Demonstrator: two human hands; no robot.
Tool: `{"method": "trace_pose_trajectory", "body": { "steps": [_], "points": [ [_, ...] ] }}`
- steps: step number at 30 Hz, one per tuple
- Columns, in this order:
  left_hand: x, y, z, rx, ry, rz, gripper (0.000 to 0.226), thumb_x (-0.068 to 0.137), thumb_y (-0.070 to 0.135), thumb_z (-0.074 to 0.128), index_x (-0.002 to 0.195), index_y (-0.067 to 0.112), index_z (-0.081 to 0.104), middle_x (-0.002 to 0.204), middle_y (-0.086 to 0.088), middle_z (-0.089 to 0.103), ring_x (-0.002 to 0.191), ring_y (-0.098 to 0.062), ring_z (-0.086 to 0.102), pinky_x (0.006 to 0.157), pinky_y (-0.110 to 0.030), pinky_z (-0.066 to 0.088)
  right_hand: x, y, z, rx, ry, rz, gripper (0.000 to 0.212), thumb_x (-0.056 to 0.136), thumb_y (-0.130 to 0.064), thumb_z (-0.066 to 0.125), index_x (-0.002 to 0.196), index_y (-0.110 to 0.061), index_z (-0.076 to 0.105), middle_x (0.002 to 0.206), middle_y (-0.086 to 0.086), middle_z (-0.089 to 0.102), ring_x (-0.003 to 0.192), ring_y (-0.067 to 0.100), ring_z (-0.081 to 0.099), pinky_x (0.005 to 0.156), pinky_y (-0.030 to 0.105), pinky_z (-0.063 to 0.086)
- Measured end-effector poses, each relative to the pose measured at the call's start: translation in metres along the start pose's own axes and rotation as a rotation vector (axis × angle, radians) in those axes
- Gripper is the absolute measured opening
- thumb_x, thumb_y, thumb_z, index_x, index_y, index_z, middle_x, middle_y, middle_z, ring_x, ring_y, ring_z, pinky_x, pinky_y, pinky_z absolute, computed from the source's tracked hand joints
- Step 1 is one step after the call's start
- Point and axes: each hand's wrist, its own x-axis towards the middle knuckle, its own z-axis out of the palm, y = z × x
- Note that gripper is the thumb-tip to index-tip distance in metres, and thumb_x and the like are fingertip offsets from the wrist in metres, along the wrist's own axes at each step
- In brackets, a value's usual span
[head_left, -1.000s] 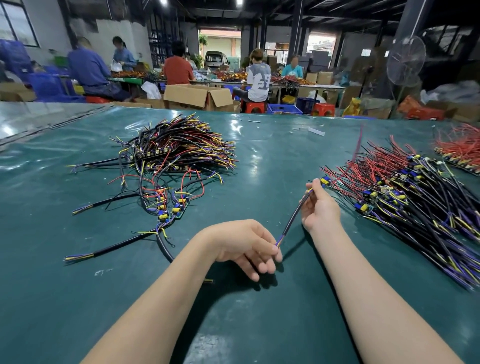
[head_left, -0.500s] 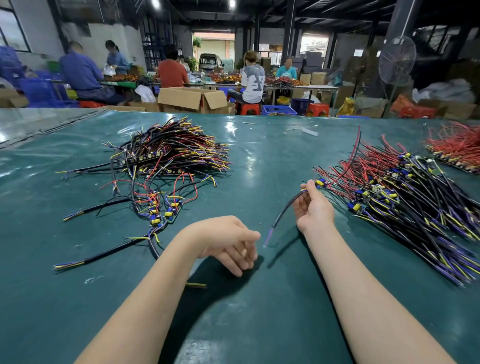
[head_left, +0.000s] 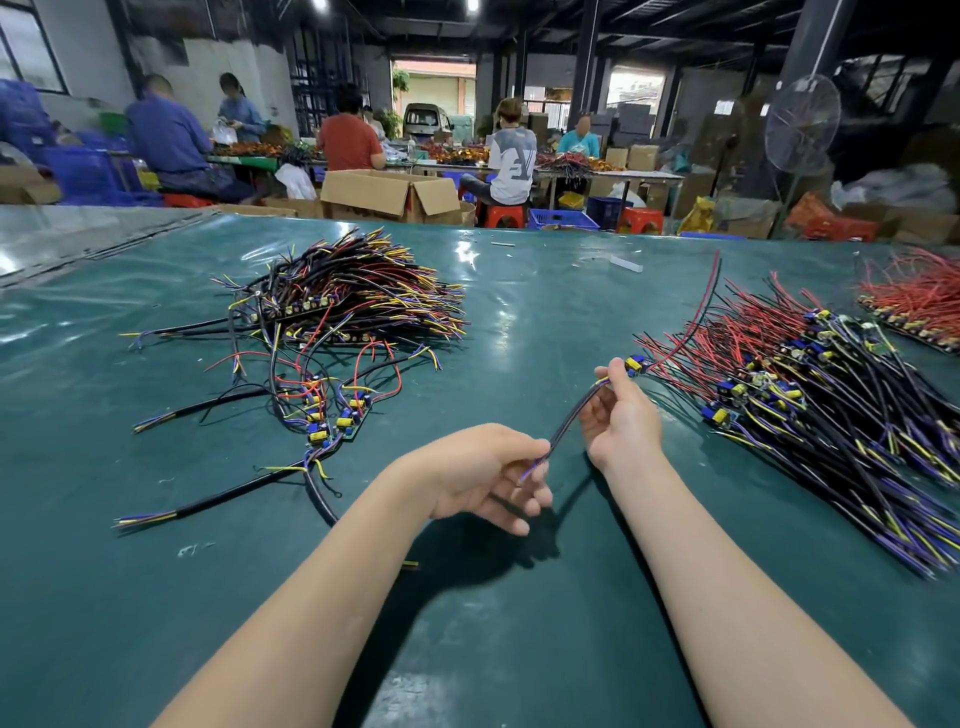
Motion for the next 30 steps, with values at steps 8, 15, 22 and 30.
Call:
{"method": "trace_pose_trajectory", "body": {
  "steps": [8,15,22,30],
  "points": [
    [0.001,0.002,0.003,-0.133,0.008,-0.038,0.038,0.100,0.028,0.033,0.082,0.009,0.060,0.058,0.000,0.067,0.049,-0.008,0.062,0.049,-0.020,0.052,-0.006,0.007,0.004,-0.122,-0.129,-0.062,0.029,0.090,-0.018,0.057,0.062,-0.010,0.056,0.034,-0.009,0.046,0.028,0.000,0.040,0.033,0.009,0.031],
    [0.002,0.004,-0.005,-0.271,0.101,-0.022,0.041,0.098,0.038,0.032,0.063,0.017,0.039,0.039,0.010,0.029,0.028,0.001,0.021,0.029,-0.009,0.013,-0.015,0.014,0.013,-0.116,-0.185,-0.022,0.030,0.090,-0.018,0.058,0.062,-0.010,0.056,0.034,-0.008,0.045,0.028,0.000,0.039,0.033,0.010,0.034],
    [-0.004,0.004,-0.013,0.024,-0.020,-0.169,0.044,0.098,0.040,0.032,0.060,0.017,0.035,0.040,0.011,0.027,0.029,0.001,0.019,0.031,-0.010,0.015,-0.019,0.014,0.015,-0.306,-0.309,-0.081,0.031,0.088,-0.015,0.059,0.058,-0.007,0.057,0.033,-0.007,0.041,0.027,0.003,0.032,0.031,0.011,0.022],
    [0.000,0.002,-0.012,-0.078,0.193,0.042,0.032,0.098,0.025,0.036,0.076,0.017,0.058,0.046,0.009,0.045,0.037,-0.003,0.041,0.034,-0.011,0.028,-0.022,0.013,0.015,-0.143,-0.254,-0.042,0.028,0.090,-0.015,0.057,0.063,-0.007,0.057,0.035,-0.005,0.046,0.028,0.002,0.039,0.033,0.011,0.033]
  ]
}}
